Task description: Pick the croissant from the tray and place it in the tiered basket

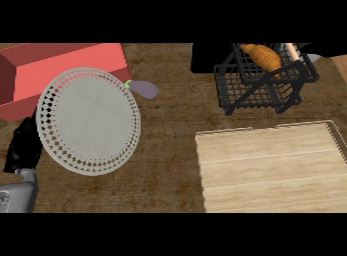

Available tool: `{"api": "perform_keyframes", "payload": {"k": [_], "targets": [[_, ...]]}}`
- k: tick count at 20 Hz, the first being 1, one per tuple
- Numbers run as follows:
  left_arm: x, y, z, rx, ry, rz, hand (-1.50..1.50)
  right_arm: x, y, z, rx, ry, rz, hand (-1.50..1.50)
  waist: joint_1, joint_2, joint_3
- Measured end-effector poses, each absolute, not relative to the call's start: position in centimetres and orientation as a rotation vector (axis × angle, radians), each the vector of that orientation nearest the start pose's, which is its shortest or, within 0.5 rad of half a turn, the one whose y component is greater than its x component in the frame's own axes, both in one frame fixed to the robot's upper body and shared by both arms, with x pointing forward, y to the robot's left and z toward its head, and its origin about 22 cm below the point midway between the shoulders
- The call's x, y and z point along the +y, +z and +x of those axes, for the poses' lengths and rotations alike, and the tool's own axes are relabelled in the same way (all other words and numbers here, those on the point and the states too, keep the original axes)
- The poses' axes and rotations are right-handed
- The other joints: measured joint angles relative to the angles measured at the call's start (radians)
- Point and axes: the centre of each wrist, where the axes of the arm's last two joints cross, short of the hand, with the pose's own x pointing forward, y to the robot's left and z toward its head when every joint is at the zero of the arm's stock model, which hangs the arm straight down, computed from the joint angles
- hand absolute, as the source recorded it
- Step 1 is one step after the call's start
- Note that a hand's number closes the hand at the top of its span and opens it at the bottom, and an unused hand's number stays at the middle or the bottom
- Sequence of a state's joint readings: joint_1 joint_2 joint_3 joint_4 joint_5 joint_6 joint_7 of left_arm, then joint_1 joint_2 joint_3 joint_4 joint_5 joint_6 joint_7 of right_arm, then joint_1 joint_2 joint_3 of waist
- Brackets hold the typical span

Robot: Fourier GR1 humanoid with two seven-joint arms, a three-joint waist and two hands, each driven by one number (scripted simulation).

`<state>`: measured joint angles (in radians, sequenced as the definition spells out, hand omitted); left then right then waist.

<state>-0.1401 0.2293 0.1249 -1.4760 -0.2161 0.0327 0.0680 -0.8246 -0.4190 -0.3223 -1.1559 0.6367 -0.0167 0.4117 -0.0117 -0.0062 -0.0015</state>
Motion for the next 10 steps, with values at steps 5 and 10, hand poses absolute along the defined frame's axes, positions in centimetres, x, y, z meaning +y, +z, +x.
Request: {"api": "perform_keyframes", "payload": {"k": [5, 10], "targets": [[30.0, 3.5, 27.4, -1.522, -0.215, 0.445, 0.00, -37.3, 21.6, 35.4, -1.420, 0.163, -0.917, -1.50, -0.009, -0.001, 0.001], [30.3, 3.7, 27.0, -1.521, -0.222, 0.451, 0.00, -43.3, 21.1, 30.2, -1.443, 0.119, -0.872, -1.50, -0.011, 0.000, 0.002]]}}
